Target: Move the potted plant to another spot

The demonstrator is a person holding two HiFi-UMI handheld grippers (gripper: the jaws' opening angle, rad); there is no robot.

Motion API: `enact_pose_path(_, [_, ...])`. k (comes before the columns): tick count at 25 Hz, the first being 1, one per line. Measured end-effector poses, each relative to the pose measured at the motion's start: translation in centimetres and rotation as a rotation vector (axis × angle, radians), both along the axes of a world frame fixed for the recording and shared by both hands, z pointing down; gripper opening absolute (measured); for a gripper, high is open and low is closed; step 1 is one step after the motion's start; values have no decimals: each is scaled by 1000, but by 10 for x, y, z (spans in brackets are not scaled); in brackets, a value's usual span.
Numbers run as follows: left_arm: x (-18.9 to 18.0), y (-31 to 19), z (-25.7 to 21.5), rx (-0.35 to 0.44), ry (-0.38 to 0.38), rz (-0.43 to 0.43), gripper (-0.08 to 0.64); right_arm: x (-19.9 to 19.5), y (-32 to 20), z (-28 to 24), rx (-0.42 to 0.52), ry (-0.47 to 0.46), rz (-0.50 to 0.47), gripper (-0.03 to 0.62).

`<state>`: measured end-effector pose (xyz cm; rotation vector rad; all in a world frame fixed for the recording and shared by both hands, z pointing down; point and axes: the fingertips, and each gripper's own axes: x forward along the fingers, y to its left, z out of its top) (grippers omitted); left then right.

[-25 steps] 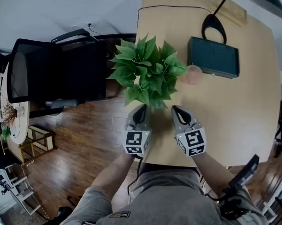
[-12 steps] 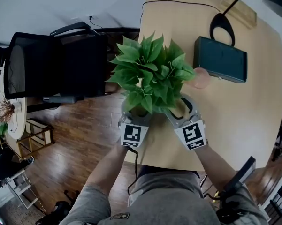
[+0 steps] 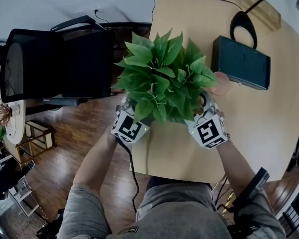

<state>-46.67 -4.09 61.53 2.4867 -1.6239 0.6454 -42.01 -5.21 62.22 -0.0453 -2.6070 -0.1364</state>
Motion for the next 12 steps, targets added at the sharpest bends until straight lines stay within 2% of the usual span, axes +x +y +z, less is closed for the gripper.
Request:
enact_pose_path(3, [6, -6, -5, 12, -34, 79, 426, -5, 3, 5, 59, 29, -31, 410])
enact_pose_path(7, [2, -4, -4, 16, -45, 88, 419, -9, 4, 7, 87, 35, 0, 386])
enact_pose_path(8, [0, -3, -5, 19, -45, 85, 417, -10, 3, 6, 93, 37, 8, 333])
enact_pose_path(12, [-2, 0, -12, 26, -33, 79, 414, -13, 3, 5, 86, 53, 12, 328])
